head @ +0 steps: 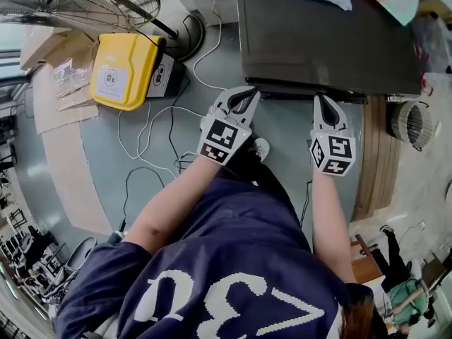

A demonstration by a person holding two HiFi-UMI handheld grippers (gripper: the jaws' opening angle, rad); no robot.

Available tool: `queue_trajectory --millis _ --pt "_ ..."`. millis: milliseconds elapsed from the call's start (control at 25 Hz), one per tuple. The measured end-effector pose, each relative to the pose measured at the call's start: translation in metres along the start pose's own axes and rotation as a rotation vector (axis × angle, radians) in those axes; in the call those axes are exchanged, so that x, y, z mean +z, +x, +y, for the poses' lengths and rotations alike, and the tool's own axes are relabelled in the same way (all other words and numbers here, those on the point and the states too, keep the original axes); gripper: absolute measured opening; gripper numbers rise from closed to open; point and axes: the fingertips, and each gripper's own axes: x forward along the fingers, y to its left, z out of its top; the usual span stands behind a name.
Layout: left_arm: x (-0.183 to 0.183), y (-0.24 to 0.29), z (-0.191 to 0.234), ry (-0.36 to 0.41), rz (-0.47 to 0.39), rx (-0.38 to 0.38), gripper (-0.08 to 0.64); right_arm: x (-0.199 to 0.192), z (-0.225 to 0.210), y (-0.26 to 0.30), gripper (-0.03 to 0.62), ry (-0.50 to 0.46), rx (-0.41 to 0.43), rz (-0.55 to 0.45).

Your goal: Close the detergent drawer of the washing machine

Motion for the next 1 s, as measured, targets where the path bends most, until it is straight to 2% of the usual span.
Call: queue_trajectory --millis 160,640,920,1000 --pt "-0.007 0.003 0.002 -0.056 0.016 0.029 0.017 0.002 0.000 0.000 0.017 0.006 -0.001 -0.003" --pt "-0.011 0.010 0.008 -0.054 0.030 0.054 0.017 0.003 -0.004 0.007 0.017 0.025 -0.013 -0.007" --pt "-0.010 0.014 0.022 -0.094 0.030 0.103 0.016 0.008 -0.007 0.016 0.017 0.021 -0.021 -0.010" --pt "-0.007 0.015 0.019 -0.062 0.034 0.093 0.017 0.007 -0.007 0.016 0.017 0.013 -0.014 -0.013"
